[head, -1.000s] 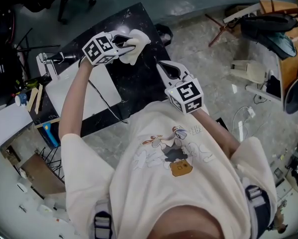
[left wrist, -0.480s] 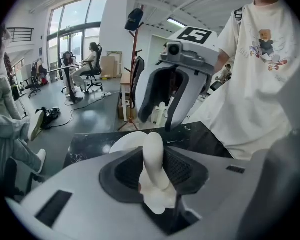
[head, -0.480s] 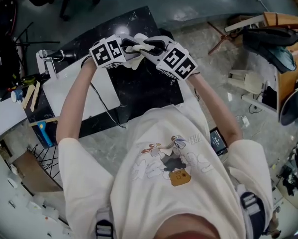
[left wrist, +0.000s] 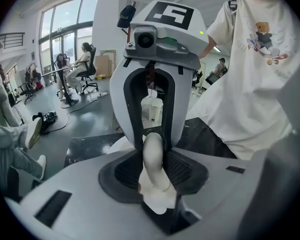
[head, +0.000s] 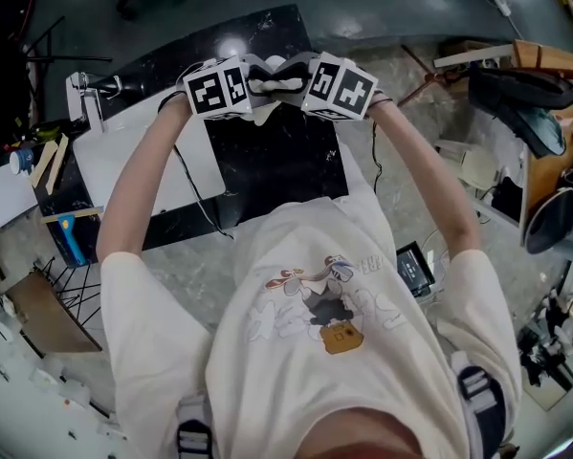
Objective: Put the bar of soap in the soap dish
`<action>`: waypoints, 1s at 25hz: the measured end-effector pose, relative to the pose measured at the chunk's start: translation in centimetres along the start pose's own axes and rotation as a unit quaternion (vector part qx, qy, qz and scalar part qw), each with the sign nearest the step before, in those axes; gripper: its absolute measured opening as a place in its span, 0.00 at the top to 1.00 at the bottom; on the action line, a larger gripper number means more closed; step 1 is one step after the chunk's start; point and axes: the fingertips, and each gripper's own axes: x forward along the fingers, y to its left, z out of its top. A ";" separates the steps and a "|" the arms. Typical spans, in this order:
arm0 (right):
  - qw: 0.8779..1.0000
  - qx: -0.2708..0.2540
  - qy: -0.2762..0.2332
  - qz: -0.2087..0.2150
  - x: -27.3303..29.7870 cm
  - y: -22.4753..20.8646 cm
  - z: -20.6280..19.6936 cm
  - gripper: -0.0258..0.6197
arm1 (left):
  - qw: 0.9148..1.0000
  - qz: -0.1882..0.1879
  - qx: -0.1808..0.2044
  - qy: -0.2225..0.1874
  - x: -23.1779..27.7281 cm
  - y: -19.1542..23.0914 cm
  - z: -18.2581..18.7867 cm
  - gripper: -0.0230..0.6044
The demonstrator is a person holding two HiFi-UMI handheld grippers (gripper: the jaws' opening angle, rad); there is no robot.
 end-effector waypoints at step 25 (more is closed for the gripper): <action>0.999 0.001 0.050 -0.002 0.4 0.0 -0.9 0.79 | 0.989 0.137 -0.050 -0.024 -1.4 0.4 -0.9 0.70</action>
